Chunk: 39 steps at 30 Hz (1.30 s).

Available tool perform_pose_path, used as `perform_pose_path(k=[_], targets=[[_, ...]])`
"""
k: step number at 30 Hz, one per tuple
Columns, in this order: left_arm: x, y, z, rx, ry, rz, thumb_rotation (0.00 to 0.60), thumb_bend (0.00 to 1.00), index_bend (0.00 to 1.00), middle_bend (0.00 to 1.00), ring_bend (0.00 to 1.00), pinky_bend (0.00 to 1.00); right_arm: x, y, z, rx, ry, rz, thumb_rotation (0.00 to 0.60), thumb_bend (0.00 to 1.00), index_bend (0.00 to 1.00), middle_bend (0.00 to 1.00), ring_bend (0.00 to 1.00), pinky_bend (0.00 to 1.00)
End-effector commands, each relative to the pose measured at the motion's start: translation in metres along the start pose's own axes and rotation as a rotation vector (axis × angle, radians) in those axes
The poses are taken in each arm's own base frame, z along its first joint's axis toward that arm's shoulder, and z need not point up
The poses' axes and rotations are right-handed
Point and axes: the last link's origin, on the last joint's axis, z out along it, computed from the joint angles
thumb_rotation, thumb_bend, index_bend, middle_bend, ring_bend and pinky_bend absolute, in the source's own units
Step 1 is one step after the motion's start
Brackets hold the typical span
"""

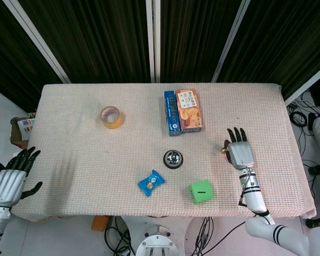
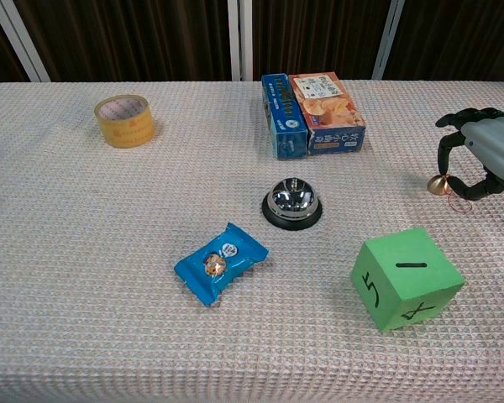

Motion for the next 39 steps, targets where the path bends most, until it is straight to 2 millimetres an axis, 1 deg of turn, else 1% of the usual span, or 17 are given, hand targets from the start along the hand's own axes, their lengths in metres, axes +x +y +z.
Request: perform_pose_path(k=[1, 16, 30, 34, 35, 37, 38, 39], targets=[[0.000, 0.000, 0.000, 0.000, -0.001, 0.001, 0.600, 0.25, 0.08, 0.04, 0.02, 0.18, 0.000, 0.000, 0.000, 0.001, 0.003, -0.005, 0.600, 0.36, 0.51, 0.10, 0.00, 0.00], [0.000, -0.002, 0.002, 0.002, -0.008, 0.003, 0.600, 0.25, 0.08, 0.04, 0.02, 0.18, -0.003, -0.001, 0.003, -0.009, 0.017, -0.017, 0.600, 0.36, 0.55, 0.12, 0.00, 0.00], [-0.001, -0.002, 0.001, 0.001, -0.011, 0.000, 0.600, 0.25, 0.08, 0.04, 0.02, 0.18, 0.002, 0.000, 0.002, -0.013, 0.055, 0.002, 0.600, 0.37, 0.66, 0.15, 0.00, 0.00], [-0.001, -0.001, 0.001, -0.001, -0.009, 0.002, 0.600, 0.25, 0.08, 0.04, 0.02, 0.18, 0.015, -0.003, -0.001, 0.007, 0.094, 0.056, 0.600, 0.37, 0.69, 0.16, 0.00, 0.00], [-0.001, 0.000, 0.001, -0.002, -0.009, 0.002, 0.600, 0.25, 0.08, 0.04, 0.02, 0.18, 0.019, -0.005, -0.003, 0.009, 0.088, 0.133, 0.600, 0.37, 0.70, 0.17, 0.00, 0.00], [-0.001, 0.000, 0.001, -0.003, -0.009, 0.003, 0.600, 0.25, 0.08, 0.04, 0.02, 0.18, 0.024, -0.010, -0.006, -0.015, 0.015, 0.358, 0.600, 0.38, 0.71, 0.17, 0.00, 0.00], [-0.002, 0.001, 0.001, -0.004, -0.010, 0.002, 0.600, 0.25, 0.08, 0.04, 0.02, 0.18, 0.033, -0.007, -0.005, -0.024, 0.013, 0.412, 0.600, 0.40, 0.72, 0.18, 0.00, 0.00], [-0.002, 0.001, 0.001, -0.005, -0.011, 0.002, 0.600, 0.25, 0.08, 0.04, 0.02, 0.18, 0.043, 0.000, -0.003, -0.012, 0.076, 0.307, 0.600, 0.43, 0.73, 0.18, 0.00, 0.00]])
